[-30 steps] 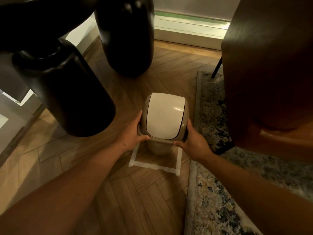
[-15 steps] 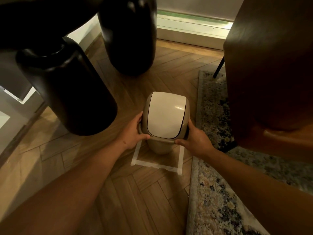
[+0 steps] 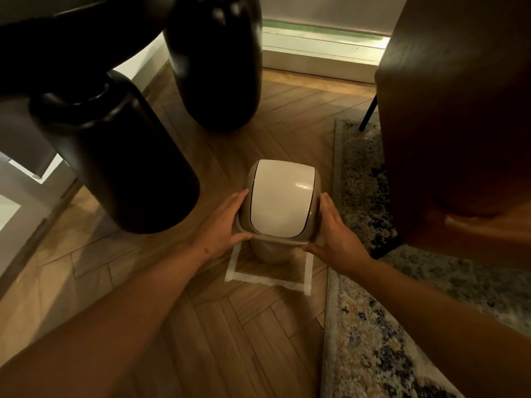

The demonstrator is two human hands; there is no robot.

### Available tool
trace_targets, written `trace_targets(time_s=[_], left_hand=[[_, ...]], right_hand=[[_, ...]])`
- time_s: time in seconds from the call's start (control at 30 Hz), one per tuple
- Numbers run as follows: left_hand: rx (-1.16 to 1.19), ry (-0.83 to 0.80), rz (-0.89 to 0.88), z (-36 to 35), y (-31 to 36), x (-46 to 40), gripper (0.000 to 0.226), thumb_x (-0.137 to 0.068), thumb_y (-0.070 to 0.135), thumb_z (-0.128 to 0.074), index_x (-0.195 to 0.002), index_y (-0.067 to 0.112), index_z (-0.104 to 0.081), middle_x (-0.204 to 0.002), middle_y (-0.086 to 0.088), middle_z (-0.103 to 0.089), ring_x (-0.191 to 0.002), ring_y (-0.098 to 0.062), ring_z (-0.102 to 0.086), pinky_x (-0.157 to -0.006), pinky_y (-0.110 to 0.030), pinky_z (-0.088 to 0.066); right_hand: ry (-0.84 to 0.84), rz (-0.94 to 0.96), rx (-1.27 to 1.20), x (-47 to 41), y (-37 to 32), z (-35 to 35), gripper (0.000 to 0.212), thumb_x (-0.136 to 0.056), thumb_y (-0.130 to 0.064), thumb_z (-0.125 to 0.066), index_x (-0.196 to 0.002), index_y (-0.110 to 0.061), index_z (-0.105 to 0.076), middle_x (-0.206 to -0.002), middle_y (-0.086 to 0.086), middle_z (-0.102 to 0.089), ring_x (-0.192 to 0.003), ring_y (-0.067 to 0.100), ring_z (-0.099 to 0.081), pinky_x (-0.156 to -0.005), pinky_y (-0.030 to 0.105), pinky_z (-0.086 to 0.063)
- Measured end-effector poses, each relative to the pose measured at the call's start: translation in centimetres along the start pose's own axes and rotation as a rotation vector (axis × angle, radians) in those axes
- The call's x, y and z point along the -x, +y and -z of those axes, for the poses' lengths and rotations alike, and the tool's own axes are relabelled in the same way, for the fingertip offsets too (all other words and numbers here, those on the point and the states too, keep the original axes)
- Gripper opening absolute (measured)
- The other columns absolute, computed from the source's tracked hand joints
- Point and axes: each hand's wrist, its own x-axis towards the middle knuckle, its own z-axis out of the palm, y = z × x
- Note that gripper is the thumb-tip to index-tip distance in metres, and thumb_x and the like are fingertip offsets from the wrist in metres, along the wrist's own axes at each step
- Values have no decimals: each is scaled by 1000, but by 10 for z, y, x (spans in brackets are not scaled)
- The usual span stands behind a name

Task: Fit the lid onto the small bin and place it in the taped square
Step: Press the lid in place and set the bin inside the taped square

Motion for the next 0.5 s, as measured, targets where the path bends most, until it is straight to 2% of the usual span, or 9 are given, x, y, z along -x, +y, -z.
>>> trace_targets(time_s=[0.1, 0.2, 0.43, 0.5], left_hand=[[-16, 11, -17, -1, -1, -2, 107, -76, 38, -83, -157, 28, -14, -160, 0, -26, -141, -19, -36, -111, -46, -38], [-14, 5, -19, -2, -5, -2, 107, -75, 38, -83, -157, 29, -13, -160, 0, -26, -142, -19, -34, -111, -46, -38], [-41, 3, -15, -3, -8, -4, 108, -75, 41, -82, -157, 28, -15, -160, -1, -28, -143, -19, -32, -112, -45, -37], [-39, 2, -15, -2, -9, -4, 108, -74, 41, -83, -157, 29, -15, -160, -1, -28, -142, -19, -34, -112, -44, -38]], right_hand=[[4, 12, -2, 7, 4, -6, 129, -79, -40, -85, -160, -41, 16, -172, -12, 1, -152, 15, -25, -113, 38, -36], [28, 13, 6, 8, 4, -10, 129, -82, -38, -84, -153, -52, 24, -172, -13, 0, -151, 17, -28, -109, 30, -32], [56, 28, 3, 9, 3, -12, 126, -85, -35, -81, -148, -58, 25, -172, -14, 0, -151, 17, -30, -112, 36, -37], [61, 28, -3, 9, 3, -12, 126, -85, -35, -81, -148, -58, 25, -172, -14, 0, -151, 16, -30, -110, 34, -37]])
